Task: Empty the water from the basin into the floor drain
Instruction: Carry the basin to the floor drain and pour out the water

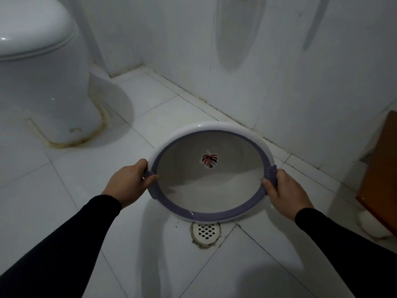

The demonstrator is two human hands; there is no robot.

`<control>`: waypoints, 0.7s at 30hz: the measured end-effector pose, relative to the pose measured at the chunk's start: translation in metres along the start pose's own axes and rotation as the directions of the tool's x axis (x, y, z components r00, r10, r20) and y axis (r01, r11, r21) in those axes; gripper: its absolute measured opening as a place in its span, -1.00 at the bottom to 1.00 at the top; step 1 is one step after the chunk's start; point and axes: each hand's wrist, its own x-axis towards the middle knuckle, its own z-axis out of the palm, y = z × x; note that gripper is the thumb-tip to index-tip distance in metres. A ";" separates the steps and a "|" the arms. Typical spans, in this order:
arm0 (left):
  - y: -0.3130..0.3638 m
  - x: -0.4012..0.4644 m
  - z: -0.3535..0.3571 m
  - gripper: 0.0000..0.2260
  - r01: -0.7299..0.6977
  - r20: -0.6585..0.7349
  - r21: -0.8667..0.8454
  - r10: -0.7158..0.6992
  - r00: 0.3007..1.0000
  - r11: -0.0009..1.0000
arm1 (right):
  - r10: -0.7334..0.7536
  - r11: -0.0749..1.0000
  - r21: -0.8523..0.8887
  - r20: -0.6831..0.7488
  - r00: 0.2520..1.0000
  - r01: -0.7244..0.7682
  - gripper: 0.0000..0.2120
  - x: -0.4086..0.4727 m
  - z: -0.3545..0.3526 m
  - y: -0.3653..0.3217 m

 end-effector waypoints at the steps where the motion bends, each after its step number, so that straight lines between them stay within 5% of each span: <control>1: -0.002 0.000 0.001 -0.69 -0.017 -0.004 0.020 0.017 1.000 1.000 | -0.003 1.000 -0.001 0.000 1.000 0.003 -0.75 0.000 0.000 0.001; 21: -0.011 -0.003 0.007 -0.55 -0.293 -0.106 0.275 0.331 0.937 0.916 | -0.008 0.999 -0.047 0.008 1.000 0.009 -0.72 -0.007 -0.005 0.011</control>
